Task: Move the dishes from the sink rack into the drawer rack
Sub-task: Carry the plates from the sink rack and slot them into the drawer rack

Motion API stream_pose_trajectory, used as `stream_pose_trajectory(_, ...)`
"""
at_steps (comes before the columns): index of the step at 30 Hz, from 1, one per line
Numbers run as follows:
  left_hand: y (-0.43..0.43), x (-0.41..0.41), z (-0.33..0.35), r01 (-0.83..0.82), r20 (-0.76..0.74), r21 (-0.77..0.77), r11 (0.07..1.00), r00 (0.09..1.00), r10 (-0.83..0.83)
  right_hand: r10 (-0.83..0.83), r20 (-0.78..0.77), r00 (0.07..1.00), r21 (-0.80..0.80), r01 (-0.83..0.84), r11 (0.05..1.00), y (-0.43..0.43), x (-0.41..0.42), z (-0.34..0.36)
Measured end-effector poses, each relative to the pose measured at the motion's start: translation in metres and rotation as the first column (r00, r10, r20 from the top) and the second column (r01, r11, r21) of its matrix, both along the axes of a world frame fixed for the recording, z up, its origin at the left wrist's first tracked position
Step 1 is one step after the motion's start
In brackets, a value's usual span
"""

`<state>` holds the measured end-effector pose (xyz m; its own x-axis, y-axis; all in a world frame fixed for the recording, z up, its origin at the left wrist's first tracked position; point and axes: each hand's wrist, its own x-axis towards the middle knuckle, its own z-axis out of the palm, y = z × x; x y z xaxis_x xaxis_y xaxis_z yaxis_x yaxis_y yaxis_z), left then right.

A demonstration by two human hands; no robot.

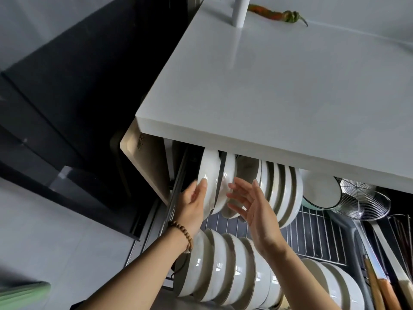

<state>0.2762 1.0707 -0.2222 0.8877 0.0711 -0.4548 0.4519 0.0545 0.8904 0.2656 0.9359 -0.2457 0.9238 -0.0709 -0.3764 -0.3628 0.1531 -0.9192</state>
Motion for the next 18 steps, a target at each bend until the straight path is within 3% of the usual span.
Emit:
stream_pose_trajectory(10,-0.001,0.009,-0.018,-0.036,-0.112,-0.006,0.999,0.993,0.035,0.133,0.034,0.991,-0.186,-0.125,0.975,0.004,-0.004,0.002)
stream_pose_trajectory(18,0.002,0.034,-0.021,0.066,-0.065,0.051,0.996,0.996,-0.063,0.228,0.017,0.974,-0.27,-0.215,0.939,0.011,-0.005,-0.003)
